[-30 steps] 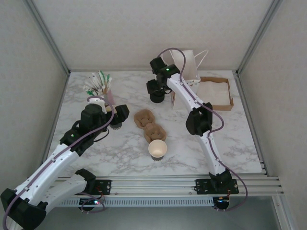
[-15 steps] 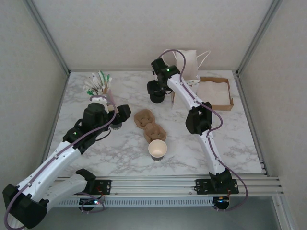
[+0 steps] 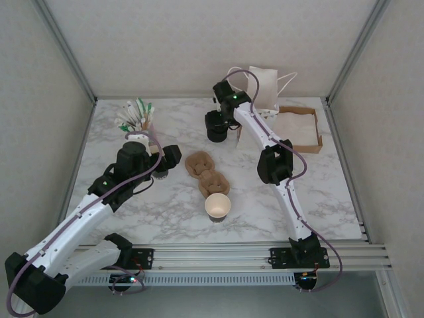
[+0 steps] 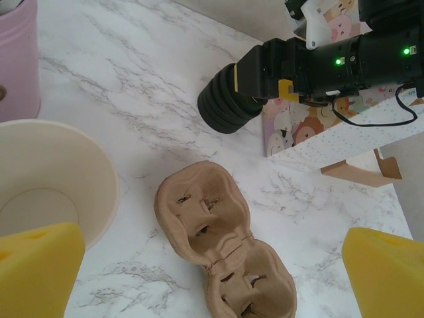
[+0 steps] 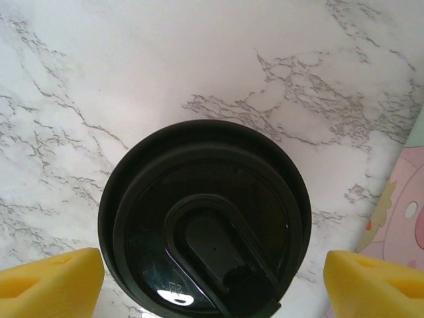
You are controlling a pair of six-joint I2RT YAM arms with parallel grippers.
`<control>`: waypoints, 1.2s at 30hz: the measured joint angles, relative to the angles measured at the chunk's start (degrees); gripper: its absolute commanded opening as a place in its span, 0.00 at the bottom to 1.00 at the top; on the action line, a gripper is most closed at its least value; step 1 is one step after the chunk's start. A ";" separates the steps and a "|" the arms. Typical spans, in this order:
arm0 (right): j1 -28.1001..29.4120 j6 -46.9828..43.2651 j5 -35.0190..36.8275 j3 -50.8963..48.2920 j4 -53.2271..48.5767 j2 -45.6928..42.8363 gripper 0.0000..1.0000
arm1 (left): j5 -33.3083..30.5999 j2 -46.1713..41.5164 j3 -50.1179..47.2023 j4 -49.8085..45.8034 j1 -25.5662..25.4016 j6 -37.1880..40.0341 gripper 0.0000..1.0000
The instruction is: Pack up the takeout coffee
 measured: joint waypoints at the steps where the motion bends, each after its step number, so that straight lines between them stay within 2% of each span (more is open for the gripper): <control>1: 0.00 -0.02 -0.02 0.00 0.11 0.09 0.85 | 0.00 0.07 0.00 0.02 0.00 -0.02 1.00; 31: -0.09 0.02 -1.49 0.00 1.42 1.20 0.81 | 0.02 0.68 0.04 0.42 0.00 0.00 1.00; 36: -0.09 0.13 -1.51 0.00 1.46 1.64 0.77 | 0.02 0.72 0.04 0.44 0.00 0.00 1.00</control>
